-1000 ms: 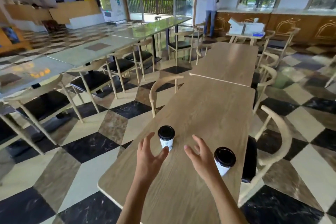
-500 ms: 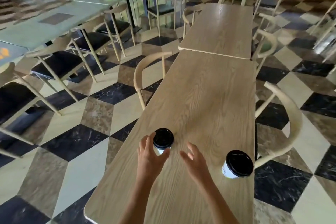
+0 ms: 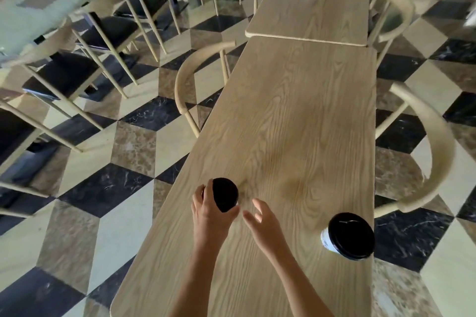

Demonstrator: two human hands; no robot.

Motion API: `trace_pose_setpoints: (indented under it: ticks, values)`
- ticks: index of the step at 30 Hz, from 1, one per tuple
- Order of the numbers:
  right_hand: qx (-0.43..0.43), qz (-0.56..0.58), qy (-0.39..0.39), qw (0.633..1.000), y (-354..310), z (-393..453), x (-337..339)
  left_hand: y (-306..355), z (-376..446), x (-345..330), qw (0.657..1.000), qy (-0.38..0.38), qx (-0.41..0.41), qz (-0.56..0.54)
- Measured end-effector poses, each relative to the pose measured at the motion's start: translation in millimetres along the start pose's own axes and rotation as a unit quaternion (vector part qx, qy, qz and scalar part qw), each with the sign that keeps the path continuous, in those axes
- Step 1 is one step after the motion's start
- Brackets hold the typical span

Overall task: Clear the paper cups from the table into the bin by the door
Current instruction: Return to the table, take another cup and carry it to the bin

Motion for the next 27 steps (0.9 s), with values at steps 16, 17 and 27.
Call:
trace_pose_setpoints:
  ticks: [16, 17, 27]
  values:
    - [0.045, 0.093, 0.059, 0.993, -38, -11, 9, 14, -10, 54, 0.959, -0.031, 0.013, -0.282]
    - [0.049, 0.103, 0.069, 0.991, -43, -16, 13, 20, -12, 58, 0.955, -0.043, 0.000, -0.294]
    - [0.098, 0.114, 0.251, 0.956, -45, -141, 92, 124, -64, 30, 0.926, -0.199, -0.143, -0.288]
Point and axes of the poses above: each hand's wrist, its own z-axis towards the middle knuckle, its own x-axis out of the back of the hand, y = z × x, the point moved 1 cm from there along z, towards the middle knuckle, and after that the axes turned 13 degrees about -y, right-handed, at the moved point
